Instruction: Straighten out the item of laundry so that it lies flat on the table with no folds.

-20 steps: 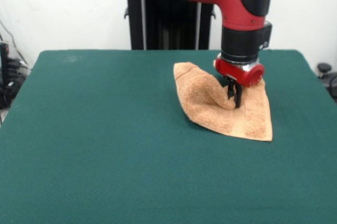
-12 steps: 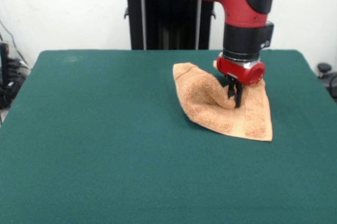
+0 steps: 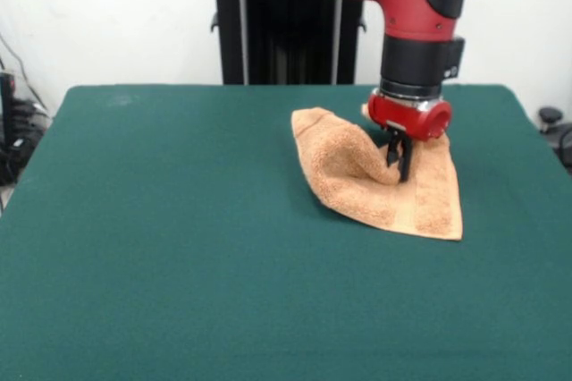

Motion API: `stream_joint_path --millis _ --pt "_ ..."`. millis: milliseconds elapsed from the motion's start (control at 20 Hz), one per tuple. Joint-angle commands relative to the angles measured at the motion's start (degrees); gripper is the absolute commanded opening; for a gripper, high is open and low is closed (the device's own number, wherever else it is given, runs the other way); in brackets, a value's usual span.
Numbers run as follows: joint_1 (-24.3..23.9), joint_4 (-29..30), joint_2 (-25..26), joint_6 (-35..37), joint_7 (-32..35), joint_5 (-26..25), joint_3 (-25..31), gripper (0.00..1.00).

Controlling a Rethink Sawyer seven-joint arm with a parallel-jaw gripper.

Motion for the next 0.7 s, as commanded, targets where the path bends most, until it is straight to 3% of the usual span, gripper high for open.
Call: stream_joint_path --millis 50,700 --pt "1.35 5.30 11.37 3.25 8.04 -2.94 2.60 0.00" --pt "2.92 5.27 9.97 6.62 -0.24 -11.64 -6.30 0.00"
